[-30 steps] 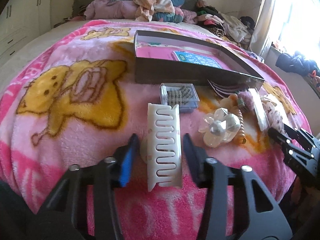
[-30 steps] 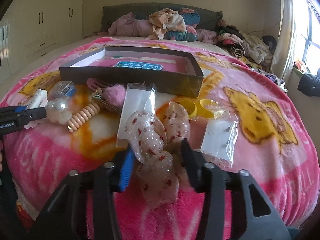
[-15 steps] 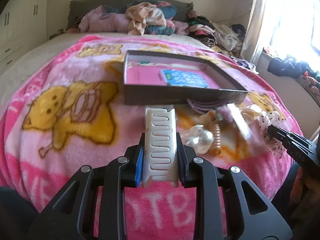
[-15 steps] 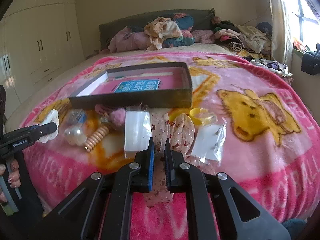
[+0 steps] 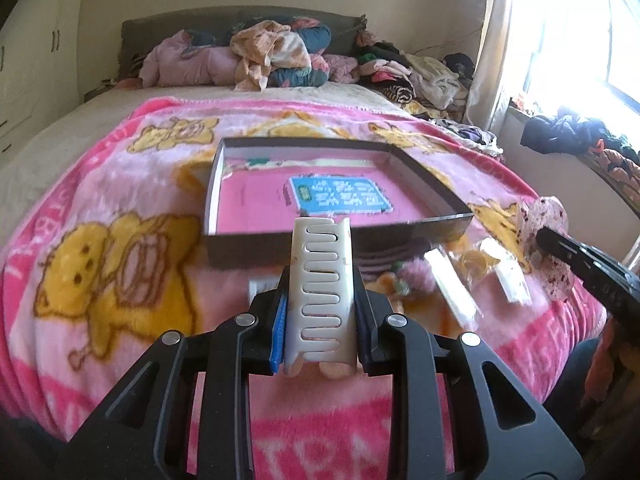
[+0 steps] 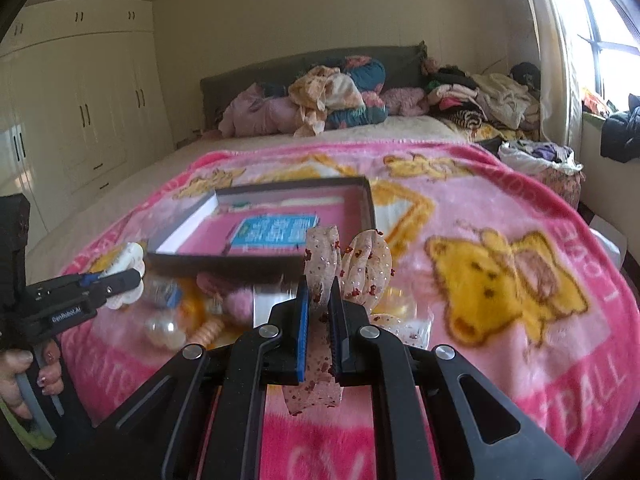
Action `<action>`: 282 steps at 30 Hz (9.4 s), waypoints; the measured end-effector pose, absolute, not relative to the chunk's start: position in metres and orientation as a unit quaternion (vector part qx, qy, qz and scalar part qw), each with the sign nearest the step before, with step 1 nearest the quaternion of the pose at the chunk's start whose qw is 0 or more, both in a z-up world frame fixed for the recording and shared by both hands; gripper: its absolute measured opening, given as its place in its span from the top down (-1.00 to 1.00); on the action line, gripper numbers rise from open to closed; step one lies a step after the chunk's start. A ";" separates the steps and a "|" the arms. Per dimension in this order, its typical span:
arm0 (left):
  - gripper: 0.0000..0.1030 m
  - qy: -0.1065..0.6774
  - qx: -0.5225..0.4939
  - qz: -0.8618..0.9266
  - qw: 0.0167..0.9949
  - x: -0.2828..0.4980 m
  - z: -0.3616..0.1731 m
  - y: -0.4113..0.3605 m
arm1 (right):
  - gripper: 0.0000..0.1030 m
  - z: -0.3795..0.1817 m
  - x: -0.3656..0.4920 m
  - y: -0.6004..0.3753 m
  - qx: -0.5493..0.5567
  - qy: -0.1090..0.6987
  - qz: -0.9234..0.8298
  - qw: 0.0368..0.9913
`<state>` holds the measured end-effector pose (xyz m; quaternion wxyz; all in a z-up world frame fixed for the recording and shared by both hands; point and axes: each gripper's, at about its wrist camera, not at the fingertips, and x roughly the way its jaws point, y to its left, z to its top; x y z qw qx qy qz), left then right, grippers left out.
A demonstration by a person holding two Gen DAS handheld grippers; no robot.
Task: Organize jewelry
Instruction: 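Carry the clip and bow into the dark box and open both tools, then lift both open tools out of the box back over the blanket, then grasp the bagged pearl earrings with the left tool while the right tool grasps the clear plastic packet, then carry the pearls and packet into the box and open both tools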
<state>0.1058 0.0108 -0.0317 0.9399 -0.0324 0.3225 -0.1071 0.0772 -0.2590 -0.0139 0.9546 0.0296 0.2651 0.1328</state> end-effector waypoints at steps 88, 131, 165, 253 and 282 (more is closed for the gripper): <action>-0.78 0.254 -0.013 -0.039 0.966 0.191 -0.014 -0.003 | -0.80 -0.021 0.178 -0.260 0.010 0.226 0.091 0.970; -0.78 0.288 -0.017 -0.067 0.955 0.097 -0.039 0.040 | -0.82 -0.051 0.084 -0.221 -0.056 0.279 0.173 0.943; -0.45 0.378 -0.047 -0.156 0.911 0.111 -0.096 0.000 | 0.14 -0.105 0.124 -0.214 -0.012 0.372 0.223 0.901; 0.24 0.339 -0.033 -0.142 0.930 0.221 -0.037 -0.043 | 0.25 -0.012 0.219 -0.251 0.036 0.301 0.184 0.935; 0.24 0.383 -0.016 -0.125 0.915 0.254 -0.068 -0.051 | 0.25 -0.055 0.285 -0.244 0.036 0.378 0.186 0.906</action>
